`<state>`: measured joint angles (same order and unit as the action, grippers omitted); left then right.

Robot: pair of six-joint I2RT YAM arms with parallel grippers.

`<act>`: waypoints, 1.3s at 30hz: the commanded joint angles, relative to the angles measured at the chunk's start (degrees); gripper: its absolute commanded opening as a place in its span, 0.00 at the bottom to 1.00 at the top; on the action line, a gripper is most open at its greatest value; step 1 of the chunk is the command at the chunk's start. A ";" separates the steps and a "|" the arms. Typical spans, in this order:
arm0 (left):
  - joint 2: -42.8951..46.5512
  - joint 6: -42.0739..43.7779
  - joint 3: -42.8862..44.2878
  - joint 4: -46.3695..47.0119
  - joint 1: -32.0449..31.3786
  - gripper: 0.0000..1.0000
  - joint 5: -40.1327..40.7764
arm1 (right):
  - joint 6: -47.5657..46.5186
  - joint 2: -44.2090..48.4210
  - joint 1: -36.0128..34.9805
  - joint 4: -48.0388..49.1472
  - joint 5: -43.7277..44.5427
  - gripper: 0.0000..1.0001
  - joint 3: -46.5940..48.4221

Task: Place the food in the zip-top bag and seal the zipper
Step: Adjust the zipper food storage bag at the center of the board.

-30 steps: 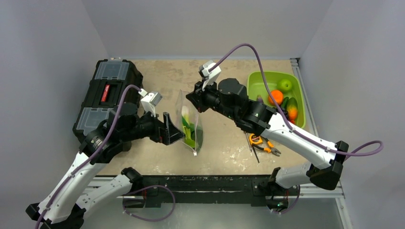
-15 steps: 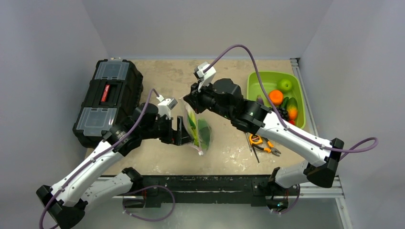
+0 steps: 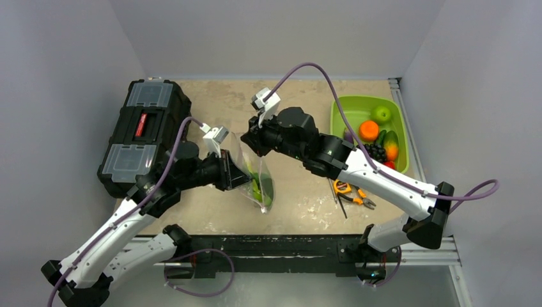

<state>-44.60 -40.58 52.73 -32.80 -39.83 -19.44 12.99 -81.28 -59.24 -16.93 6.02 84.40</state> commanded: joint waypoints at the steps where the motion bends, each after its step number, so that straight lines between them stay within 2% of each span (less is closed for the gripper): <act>1: 1.00 -3.68 1.58 4.62 -0.15 0.03 -0.22 | -0.33 1.32 -0.35 1.29 -4.48 0.06 3.36; 3: 0.90 -4.51 1.66 4.89 -0.23 0.02 -0.04 | -0.26 1.20 -0.35 0.68 -5.80 0.08 3.54; 6: 1.15 -5.54 1.77 4.40 -0.20 0.00 1.09 | 0.22 1.29 -0.35 -1.18 -7.45 0.18 3.85; 8: 1.93 -7.00 1.52 4.54 -0.17 0.00 2.54 | 0.93 1.77 -0.41 -3.40 -7.31 0.33 4.35; 9: 2.37 -8.04 1.28 4.83 -0.19 0.00 3.15 | 1.07 2.24 -0.54 -4.54 -7.23 0.44 4.37; 11: 2.90 -10.20 0.90 5.46 -0.21 0.00 4.00 | 0.95 3.47 -1.16 -7.24 -6.47 0.56 4.24; 15: 2.51 -11.88 1.64 5.22 -0.16 0.00 4.30 | 1.21 6.50 -3.57 -13.49 -2.69 0.74 3.53; 18: 2.51 -11.73 1.94 4.52 -0.17 0.00 5.17 | 1.97 9.52 -6.48 -17.51 2.60 0.84 1.60; 22: 2.59 -11.54 2.18 4.06 -0.17 0.00 5.66 | 3.13 13.75 -9.90 -19.36 6.57 0.99 -1.83; 26: 2.53 -11.35 2.43 3.67 -0.20 0.00 5.89 | 3.64 16.34 -14.88 -19.10 9.37 0.99 -4.49; 31: 2.69 -11.12 2.62 2.88 -0.19 0.00 6.88 | 0.68 19.76 -27.29 -12.91 20.60 0.95 -13.64; 35: 2.67 -11.26 2.82 2.74 -0.18 0.00 7.18 | -3.92 24.77 -33.53 -2.88 28.17 0.89 -24.59; 36: 2.77 -11.28 2.78 2.69 -0.17 0.00 7.33 | -4.30 26.08 -33.71 -0.12 28.89 0.87 -26.97; 39: 3.04 -11.26 2.74 2.41 -0.19 0.00 7.67 | -5.58 27.81 -33.90 4.67 32.21 0.71 -31.32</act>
<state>-42.44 -51.48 53.04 -31.40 -39.83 -12.84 10.81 -57.08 -93.03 -24.38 28.88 56.71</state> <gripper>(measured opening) 0.003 0.786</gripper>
